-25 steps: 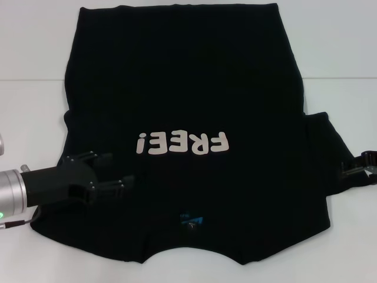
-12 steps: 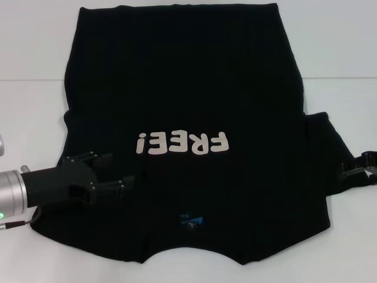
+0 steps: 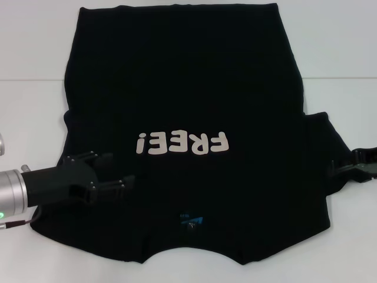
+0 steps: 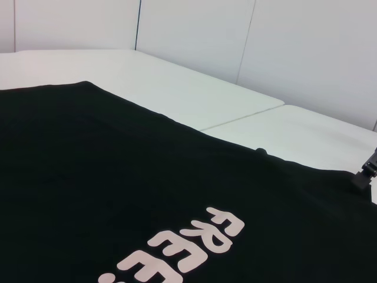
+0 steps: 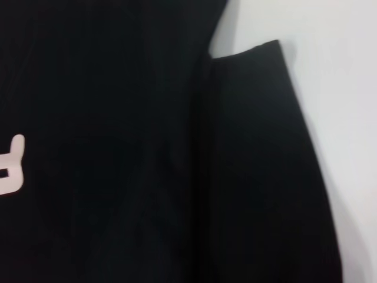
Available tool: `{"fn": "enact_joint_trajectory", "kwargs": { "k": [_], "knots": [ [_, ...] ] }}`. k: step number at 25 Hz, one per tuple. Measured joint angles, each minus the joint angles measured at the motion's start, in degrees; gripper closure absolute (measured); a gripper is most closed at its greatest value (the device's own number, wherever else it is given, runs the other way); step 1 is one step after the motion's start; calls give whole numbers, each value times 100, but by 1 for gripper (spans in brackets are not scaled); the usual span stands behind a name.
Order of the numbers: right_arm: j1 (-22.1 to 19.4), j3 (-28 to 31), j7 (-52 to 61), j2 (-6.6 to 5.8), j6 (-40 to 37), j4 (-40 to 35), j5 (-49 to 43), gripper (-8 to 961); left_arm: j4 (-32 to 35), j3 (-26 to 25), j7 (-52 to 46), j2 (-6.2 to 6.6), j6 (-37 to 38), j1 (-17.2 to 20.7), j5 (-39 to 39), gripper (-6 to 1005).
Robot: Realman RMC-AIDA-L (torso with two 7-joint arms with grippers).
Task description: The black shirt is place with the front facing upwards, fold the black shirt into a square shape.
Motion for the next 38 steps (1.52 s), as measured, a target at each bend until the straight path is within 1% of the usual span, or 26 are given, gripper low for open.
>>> {"fn": "enact_joint_trajectory", "kwargs": {
  "k": [13, 16, 18, 22, 33, 38],
  "knots": [
    [136, -5, -8, 97, 61, 10, 4, 52, 0, 0, 0, 0, 0, 9, 0, 165],
    [148, -103, -1, 106, 82, 10, -14, 53, 0, 0, 0, 2, -7, 9, 0, 165],
    [152, -161, 10, 107, 97, 10, -17, 121, 0, 0, 0, 4, -9, 9, 0, 165],
    [168, -459, 90, 128, 174, 10, -27, 258, 0, 0, 2, 9, -17, 9, 0, 166],
    [186, -549, 132, 140, 207, -21, -33, 476, 0, 0, 9, 15, -60, 0, 0, 166],
    [185, -553, 120, 139, 207, -38, -33, 720, 0, 0, 9, 10, -69, -5, 0, 166]
  ]
}}
